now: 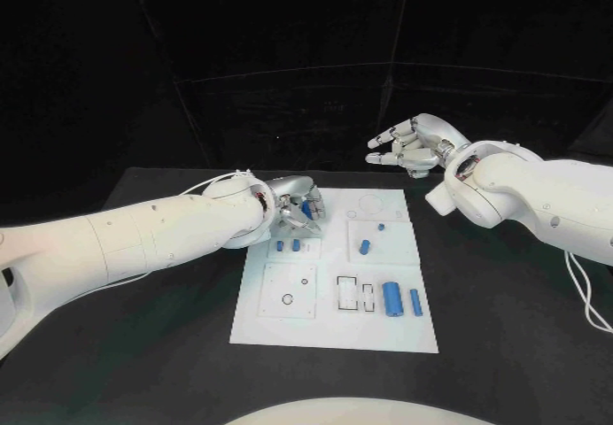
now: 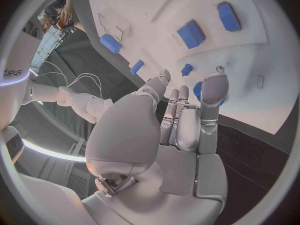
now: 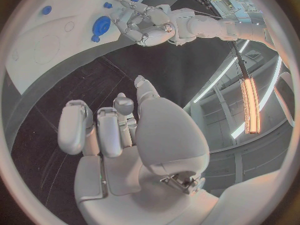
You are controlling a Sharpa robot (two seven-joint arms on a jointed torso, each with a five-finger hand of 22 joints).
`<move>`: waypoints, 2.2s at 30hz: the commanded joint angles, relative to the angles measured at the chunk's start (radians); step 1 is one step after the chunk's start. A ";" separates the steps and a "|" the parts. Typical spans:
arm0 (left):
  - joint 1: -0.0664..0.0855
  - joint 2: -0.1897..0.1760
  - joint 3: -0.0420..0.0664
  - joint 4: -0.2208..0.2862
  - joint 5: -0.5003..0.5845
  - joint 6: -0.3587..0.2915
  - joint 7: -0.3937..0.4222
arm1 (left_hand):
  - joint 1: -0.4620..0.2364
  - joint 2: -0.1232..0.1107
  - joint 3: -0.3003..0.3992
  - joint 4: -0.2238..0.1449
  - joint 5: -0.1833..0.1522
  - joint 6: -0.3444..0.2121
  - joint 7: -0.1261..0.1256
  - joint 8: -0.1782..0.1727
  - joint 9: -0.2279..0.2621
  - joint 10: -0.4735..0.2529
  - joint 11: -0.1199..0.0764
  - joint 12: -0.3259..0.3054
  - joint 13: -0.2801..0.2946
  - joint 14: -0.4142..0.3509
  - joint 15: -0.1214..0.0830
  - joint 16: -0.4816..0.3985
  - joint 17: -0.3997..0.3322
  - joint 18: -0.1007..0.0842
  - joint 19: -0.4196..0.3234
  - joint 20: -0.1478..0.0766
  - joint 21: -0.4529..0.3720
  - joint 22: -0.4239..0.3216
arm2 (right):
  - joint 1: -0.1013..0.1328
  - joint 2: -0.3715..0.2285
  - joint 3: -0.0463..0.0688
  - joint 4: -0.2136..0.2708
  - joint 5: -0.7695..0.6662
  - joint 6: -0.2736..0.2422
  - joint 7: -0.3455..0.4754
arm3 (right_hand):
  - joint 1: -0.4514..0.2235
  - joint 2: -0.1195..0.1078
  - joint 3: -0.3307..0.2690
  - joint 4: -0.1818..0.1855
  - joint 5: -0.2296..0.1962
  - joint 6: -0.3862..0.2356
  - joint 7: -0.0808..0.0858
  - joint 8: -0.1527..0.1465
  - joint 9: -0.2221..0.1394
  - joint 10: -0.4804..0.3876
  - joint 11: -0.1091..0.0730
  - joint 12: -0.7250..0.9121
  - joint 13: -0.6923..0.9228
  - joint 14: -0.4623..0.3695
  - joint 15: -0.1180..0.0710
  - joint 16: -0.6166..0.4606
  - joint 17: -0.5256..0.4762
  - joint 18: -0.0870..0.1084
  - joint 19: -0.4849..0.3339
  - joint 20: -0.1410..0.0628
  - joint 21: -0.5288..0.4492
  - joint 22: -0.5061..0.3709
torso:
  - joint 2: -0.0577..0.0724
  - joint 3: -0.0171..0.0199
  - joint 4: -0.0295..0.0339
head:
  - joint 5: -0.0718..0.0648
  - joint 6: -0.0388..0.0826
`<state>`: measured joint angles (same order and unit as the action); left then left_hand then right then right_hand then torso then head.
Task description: Assemble the parts on the task board
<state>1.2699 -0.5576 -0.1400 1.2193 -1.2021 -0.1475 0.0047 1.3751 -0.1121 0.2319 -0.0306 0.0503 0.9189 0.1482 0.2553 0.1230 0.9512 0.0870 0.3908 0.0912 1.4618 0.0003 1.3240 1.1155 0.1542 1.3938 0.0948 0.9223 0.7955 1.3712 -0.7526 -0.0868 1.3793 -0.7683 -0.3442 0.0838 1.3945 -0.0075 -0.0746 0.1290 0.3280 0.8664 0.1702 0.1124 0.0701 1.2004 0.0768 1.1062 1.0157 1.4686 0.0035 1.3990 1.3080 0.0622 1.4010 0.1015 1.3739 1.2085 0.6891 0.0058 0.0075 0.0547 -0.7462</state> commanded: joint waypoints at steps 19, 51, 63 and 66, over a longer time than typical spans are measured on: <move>0.002 0.065 0.000 -0.074 -0.093 0.126 -0.089 | 0.002 0.028 0.034 -0.016 0.002 0.055 -0.007 -0.016 -0.021 0.056 -0.005 -0.029 -0.027 0.025 -0.009 0.005 -0.017 -0.019 0.027 -0.006 0.056 0.063 | 0.002 0.004 0.001 0.002 0.006 -0.001 0.010 | -0.003 0.004 -0.004 0.000 0.005 -0.008 -0.001 0.006 -0.001 -0.007 0.001 -0.002 0.000 0.052 -0.007 -0.005 0.051 0.013 0.000 0.000 -0.003 0.000 | -0.001 0.0007 0.0016 | -0.006 -0.003; 0.002 0.094 -0.001 -0.102 -0.108 0.165 -0.102 | 0.036 0.074 0.129 -0.051 0.001 0.109 -0.018 -0.021 -0.036 0.141 -0.023 -0.047 -0.026 0.026 -0.025 0.011 -0.027 -0.028 0.038 -0.019 0.105 0.122 | 0.002 0.010 0.001 0.000 0.006 0.001 0.009 | -0.002 0.006 -0.004 0.000 0.005 -0.006 -0.002 0.008 0.000 -0.006 0.001 -0.002 0.000 0.052 -0.007 -0.005 0.051 0.013 0.000 0.000 -0.003 0.000 | -0.002 0.0009 0.0017 | -0.006 -0.007; 0.001 0.094 -0.001 -0.097 -0.108 0.103 -0.082 | 0.010 0.078 0.238 -0.093 0.000 0.164 -0.025 -0.032 -0.041 0.206 -0.033 -0.093 -0.025 0.026 -0.032 0.017 -0.038 -0.033 0.039 -0.029 0.130 0.156 | 0.002 0.012 0.001 0.000 0.003 -0.005 0.010 | -0.001 0.009 -0.003 0.000 0.006 -0.003 -0.003 0.010 0.001 -0.005 0.000 0.000 0.002 0.052 -0.007 -0.005 0.052 0.013 0.000 0.000 -0.003 0.000 | -0.002 0.0000 0.0023 | -0.007 -0.005; 0.001 0.088 -0.001 -0.083 -0.108 0.075 -0.075 | -0.001 0.071 0.245 -0.095 0.000 0.165 -0.024 -0.037 -0.042 0.209 -0.032 -0.103 -0.025 0.025 -0.031 0.017 -0.042 -0.033 0.038 -0.028 0.131 0.157 | 0.002 0.011 0.001 0.000 0.004 -0.006 0.010 | -0.001 0.009 -0.003 0.000 0.006 -0.003 -0.003 0.010 0.001 -0.005 0.000 0.000 0.002 0.052 -0.007 -0.005 0.052 0.013 0.000 0.000 -0.003 0.000 | -0.002 -0.0002 0.0022 | -0.010 -0.003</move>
<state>1.2708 -0.4678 -0.1408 1.1290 -1.3046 -0.0334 -0.0833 1.3837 -0.0417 0.4685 -0.1254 0.0472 1.0757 0.1231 0.2214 0.0817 1.1530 0.0531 0.2912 0.0666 1.4652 -0.0251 1.3391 1.0748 0.1392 1.4319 0.0714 1.0485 0.9517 1.3711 -0.7411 -0.0869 1.3784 -0.7655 -0.3444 0.0852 1.3946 -0.0076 -0.0745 0.1289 0.3280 0.8664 0.1702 0.1162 0.0701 1.2004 0.0768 1.1062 1.0160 1.4686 0.0035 1.3990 1.3074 0.0621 1.4010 0.1015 1.3739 1.2087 0.6873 0.0063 0.0091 0.0468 -0.7505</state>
